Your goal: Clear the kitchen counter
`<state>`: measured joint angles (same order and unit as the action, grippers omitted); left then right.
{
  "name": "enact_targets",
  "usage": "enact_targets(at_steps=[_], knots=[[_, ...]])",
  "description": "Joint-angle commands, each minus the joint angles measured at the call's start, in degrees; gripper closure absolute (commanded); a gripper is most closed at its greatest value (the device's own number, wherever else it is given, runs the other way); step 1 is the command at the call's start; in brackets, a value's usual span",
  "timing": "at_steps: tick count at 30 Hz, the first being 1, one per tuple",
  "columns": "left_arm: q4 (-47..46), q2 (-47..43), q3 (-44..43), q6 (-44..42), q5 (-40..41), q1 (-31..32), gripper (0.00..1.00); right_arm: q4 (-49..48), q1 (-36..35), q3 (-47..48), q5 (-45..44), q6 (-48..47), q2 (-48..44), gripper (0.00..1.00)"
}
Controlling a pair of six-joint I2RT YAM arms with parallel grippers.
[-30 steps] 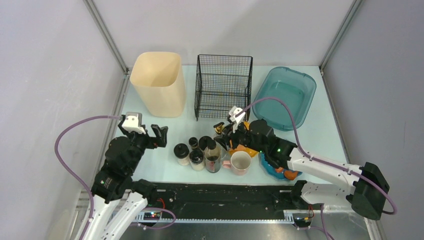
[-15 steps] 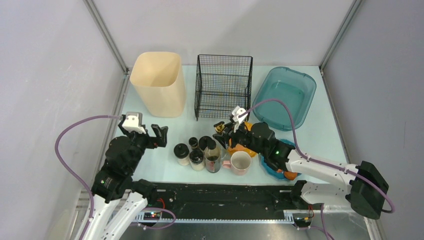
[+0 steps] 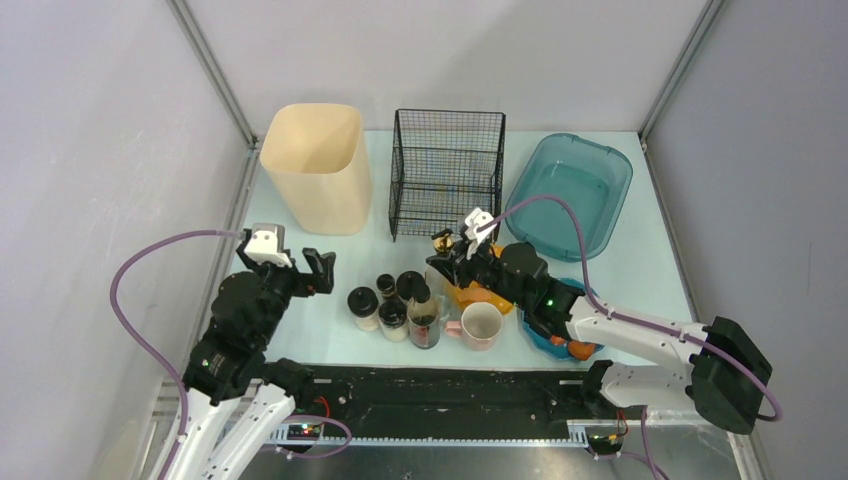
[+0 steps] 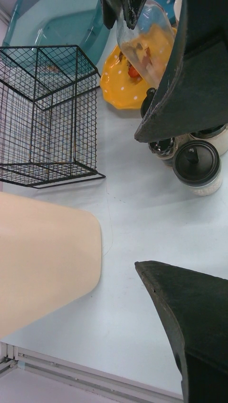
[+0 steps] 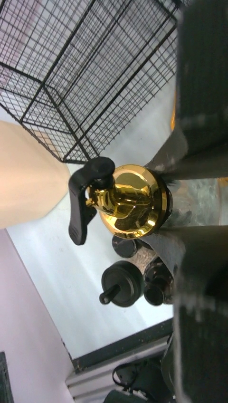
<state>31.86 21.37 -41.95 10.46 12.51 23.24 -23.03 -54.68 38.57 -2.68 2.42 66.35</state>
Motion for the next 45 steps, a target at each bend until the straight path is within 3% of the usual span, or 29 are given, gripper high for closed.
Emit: enact_targets(at_steps=[1,20,27,35,45], knots=[[-1.8,0.5,0.1,-1.0,1.1,0.2,0.02,-3.2,-0.5,0.2,-0.8,0.7,-1.3,1.00],[-1.7,2.3,0.3,-1.5,0.1,0.2,0.02,2.0,-0.5,7.9,-6.3,-6.5,-12.2,1.00],[-1.7,2.3,0.2,-1.5,0.1,0.2,0.02,6.2,0.4,16.8,-11.4,-11.9,-12.4,1.00],[-1.8,1.9,-1.4,1.6,0.1,0.3,0.02,8.6,6.5,30.5,-16.8,-14.7,-3.8,1.00],[-3.2,-0.3,-0.1,4.6,2.3,0.3,0.02,5.3,17.1,48.1,-20.4,-11.5,11.4,1.00]])
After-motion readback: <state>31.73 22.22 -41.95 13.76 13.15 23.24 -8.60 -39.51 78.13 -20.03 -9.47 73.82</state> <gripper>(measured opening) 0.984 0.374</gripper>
